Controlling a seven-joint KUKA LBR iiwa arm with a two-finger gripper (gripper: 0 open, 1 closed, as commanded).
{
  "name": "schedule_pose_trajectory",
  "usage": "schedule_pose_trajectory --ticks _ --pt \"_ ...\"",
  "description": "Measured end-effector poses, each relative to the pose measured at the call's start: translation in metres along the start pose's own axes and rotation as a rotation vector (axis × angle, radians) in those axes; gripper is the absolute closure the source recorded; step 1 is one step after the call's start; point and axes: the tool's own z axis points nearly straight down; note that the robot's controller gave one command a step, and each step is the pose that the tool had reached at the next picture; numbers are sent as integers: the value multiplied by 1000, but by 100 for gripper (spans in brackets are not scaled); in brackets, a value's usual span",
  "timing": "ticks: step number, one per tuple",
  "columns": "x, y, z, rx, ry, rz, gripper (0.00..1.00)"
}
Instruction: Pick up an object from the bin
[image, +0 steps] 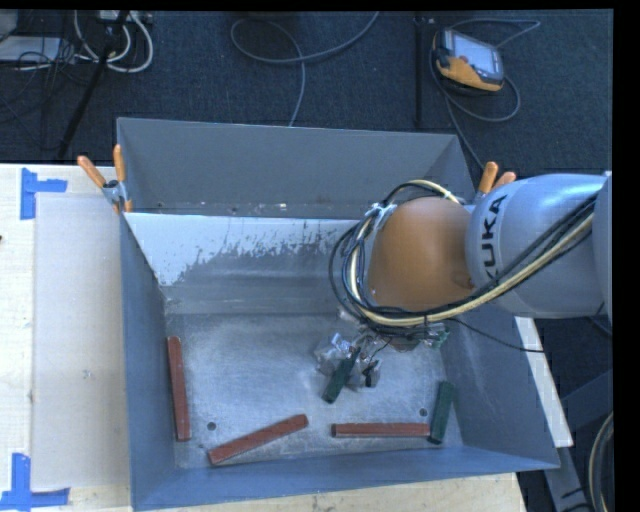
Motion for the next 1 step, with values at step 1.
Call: schedule_pose_trajectory --ticks 1 --pt "-9 22 -152 5 -3 -287 100"
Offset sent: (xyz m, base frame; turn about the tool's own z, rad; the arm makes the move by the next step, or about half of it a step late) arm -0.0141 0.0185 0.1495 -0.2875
